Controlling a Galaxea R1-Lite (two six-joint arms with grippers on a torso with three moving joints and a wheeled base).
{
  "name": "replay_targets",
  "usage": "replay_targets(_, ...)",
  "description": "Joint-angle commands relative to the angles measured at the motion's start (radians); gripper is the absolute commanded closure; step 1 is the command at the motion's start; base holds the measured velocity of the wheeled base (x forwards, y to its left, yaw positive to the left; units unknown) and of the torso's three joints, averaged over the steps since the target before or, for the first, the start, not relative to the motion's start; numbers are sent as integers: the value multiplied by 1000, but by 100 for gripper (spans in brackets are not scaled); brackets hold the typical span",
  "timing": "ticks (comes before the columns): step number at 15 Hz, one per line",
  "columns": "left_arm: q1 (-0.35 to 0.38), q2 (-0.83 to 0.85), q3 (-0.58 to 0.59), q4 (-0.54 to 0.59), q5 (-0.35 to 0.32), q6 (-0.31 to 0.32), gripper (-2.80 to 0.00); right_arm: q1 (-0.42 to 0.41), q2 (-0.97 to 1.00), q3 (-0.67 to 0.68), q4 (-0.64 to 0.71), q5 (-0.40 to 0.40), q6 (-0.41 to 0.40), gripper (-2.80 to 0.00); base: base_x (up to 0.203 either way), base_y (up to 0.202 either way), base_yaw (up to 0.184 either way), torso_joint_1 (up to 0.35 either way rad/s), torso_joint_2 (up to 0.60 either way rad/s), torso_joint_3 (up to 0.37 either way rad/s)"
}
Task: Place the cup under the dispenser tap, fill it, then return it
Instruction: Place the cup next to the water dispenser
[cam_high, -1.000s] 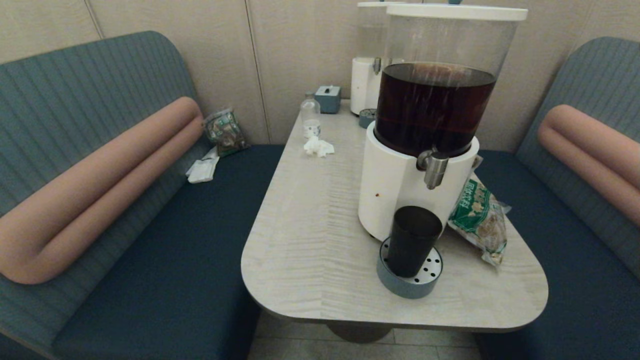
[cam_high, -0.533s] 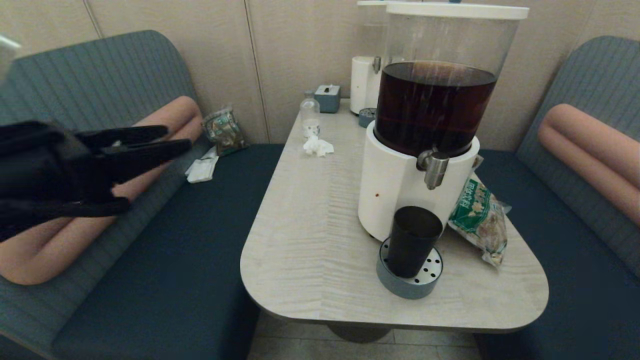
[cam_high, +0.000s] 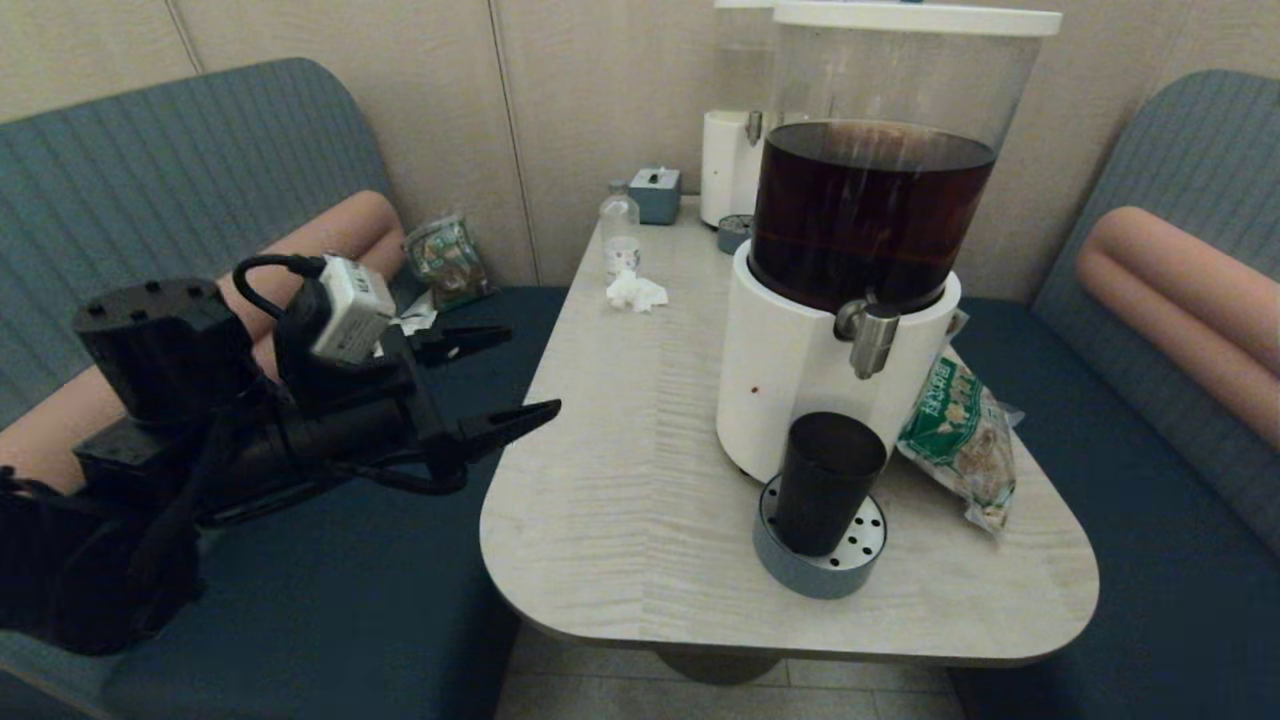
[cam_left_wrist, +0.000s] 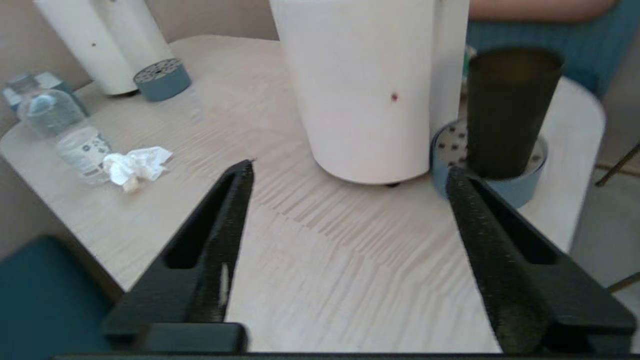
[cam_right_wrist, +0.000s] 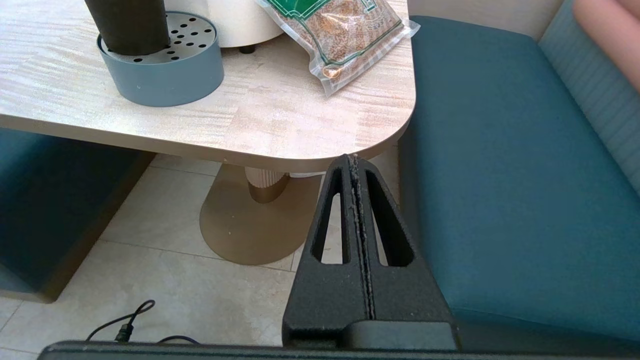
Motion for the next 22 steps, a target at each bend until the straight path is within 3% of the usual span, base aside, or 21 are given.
replay_targets(1,-2,77,9,-13,-6,7,-280,0,1,0,0,0,0,0,0,0,0,0,0,0)
replay_targets(5,-48,115,-2,-13,-2,0,-280,0,1,0,0,0,-1,0,0,0,0,0,0,0)
replay_targets(11,-275,256,-109,-15,6,-34,-280,0,1,0,0,0,-1,0,0,0,0,0,0,0)
replay_targets(22,-441,411,-265,-16,81,-86,-280,0,1,0,0,0,-1,0,0,0,0,0,0,0)
